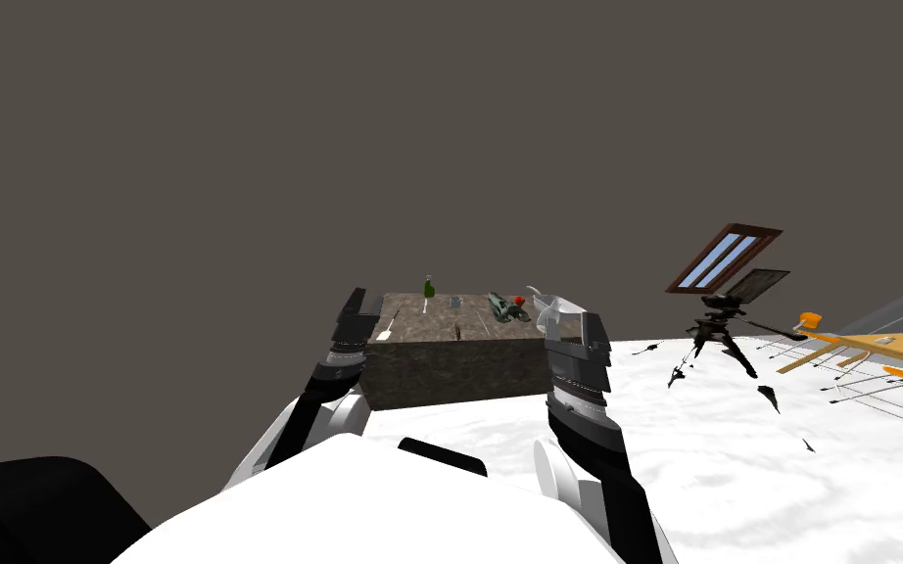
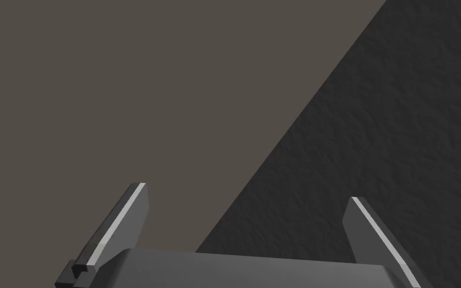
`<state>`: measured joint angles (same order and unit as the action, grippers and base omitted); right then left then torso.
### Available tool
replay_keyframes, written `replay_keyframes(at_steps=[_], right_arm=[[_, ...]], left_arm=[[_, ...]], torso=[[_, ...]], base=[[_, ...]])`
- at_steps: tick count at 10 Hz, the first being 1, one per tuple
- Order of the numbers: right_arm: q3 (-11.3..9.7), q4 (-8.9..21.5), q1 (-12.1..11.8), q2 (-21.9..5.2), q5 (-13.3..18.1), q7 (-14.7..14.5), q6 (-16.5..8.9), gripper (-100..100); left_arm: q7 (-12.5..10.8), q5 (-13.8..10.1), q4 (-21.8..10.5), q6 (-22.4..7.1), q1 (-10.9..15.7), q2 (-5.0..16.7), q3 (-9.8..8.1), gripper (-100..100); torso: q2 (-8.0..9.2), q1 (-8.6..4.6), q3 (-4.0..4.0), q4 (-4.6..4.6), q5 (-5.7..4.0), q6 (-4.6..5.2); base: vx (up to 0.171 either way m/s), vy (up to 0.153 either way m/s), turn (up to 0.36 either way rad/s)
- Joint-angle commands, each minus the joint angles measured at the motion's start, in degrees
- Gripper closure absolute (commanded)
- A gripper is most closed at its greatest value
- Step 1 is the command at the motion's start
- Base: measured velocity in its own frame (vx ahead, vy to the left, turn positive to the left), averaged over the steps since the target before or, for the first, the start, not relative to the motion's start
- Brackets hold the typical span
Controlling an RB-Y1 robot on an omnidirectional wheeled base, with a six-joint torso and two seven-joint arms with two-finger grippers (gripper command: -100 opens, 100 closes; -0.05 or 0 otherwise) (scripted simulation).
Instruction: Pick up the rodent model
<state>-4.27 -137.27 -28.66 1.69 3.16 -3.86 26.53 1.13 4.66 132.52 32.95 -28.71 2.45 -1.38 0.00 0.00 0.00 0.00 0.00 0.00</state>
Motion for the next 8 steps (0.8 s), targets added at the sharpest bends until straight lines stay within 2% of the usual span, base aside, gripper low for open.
replay_keyframes(at_steps=[1,6,7,8], right_arm=[[0.0,0.0,0.0,0.0,0.0,0.0,0.0,0],[0.0,0.0,0.0,0.0,0.0,0.0,0.0,0],[0.0,0.0,0.0,0.0,0.0,0.0,0.0,0],[0.0,0.0,0.0,0.0,0.0,0.0,0.0,0]], left_arm=[[0.4,-1.1,-0.1,-2.2,0.0,2.0,-0.22,-100],[2.3,-5.8,-0.8,-10.7,-0.2,8.0,-1.41,-100],[2.3,-5.8,-0.8,-11.7,-0.2,8.0,-1.41,-100],[2.9,-7.1,-0.9,-13.5,-0.2,9.5,-1.77,-100]], torso=[[0.0,0.0,0.0,0.0,0.0,0.0],[-0.12,-0.18,-0.07,-0.03,-0.04,0.01],[-0.12,-0.23,-0.07,-0.03,-0.05,0.01],[-0.07,-0.18,-0.05,-0.02,-0.04,0.0]], base=[[0.008,-0.025,-0.084],[0.025,-0.047,-0.106],[0.015,-0.046,-0.048],[0.014,-0.037,-0.096]])
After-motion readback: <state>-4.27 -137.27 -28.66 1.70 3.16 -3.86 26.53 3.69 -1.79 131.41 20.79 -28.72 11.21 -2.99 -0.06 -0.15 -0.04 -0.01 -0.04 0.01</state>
